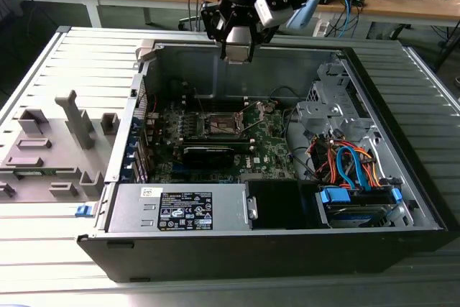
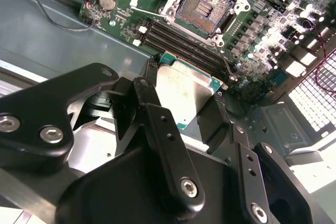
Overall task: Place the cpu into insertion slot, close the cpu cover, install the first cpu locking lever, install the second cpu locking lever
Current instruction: 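Place the cpu into insertion slot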
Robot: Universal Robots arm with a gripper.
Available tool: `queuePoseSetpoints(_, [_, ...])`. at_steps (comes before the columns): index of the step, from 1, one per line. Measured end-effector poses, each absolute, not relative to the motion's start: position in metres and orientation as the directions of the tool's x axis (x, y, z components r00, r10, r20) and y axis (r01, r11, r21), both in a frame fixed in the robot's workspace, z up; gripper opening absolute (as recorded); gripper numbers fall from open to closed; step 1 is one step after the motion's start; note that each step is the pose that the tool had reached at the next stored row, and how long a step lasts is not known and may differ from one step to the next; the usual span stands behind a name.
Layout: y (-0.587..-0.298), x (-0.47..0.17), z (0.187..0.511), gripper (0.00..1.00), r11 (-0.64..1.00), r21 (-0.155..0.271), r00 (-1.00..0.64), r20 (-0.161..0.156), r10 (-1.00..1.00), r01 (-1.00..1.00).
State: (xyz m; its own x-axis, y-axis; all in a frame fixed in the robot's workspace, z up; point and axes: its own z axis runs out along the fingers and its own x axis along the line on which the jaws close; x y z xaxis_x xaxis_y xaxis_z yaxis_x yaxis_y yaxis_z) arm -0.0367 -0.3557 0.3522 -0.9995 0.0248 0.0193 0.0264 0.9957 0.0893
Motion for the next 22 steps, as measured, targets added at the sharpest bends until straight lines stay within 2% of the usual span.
queuePoseSetpoints(22, [-0.356, -0.037, 0.338, 0.55, 0.996, 0.089, -1.000, 0.019, 0.025, 0.026])
